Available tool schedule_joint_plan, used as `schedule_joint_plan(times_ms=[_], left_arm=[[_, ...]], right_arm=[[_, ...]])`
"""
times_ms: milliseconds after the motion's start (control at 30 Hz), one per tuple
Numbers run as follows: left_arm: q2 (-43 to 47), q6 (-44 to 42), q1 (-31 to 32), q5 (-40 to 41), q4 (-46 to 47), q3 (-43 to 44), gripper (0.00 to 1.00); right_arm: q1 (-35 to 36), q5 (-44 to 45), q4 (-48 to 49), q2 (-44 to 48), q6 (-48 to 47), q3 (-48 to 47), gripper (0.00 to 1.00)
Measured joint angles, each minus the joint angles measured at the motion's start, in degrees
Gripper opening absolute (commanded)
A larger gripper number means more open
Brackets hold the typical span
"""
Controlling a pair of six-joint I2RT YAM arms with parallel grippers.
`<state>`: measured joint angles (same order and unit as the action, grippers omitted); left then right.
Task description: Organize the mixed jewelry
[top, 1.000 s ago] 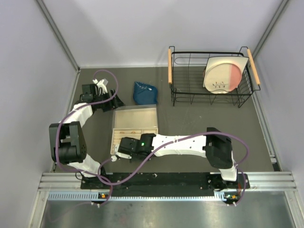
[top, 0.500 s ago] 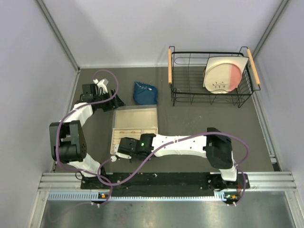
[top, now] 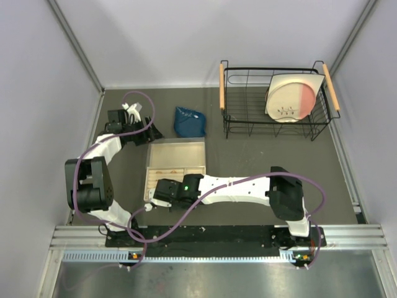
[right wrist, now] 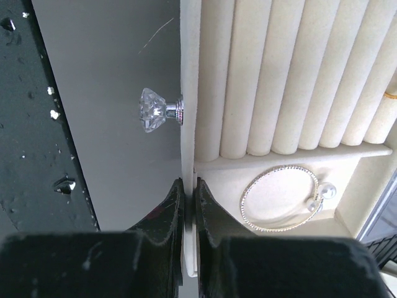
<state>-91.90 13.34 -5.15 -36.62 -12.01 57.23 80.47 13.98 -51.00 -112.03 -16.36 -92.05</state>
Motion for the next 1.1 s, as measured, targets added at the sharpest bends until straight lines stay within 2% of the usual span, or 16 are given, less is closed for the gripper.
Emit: schedule_joint_plan(times_ms=[700, 1100], left_arm=[[-1.4, -0.26, 1.33, 0.02, 2.97, 0.22, 0.76], [-1.86, -0.63, 1.73, -0.13, 2.95, 0.57, 0.76]], right_arm=[[-1.68, -0.28, 1.57, 0.02, -0.98, 0.0, 0.0], [-2.71, -3.5, 5.7, 4.79, -0.24, 3.8, 0.0]])
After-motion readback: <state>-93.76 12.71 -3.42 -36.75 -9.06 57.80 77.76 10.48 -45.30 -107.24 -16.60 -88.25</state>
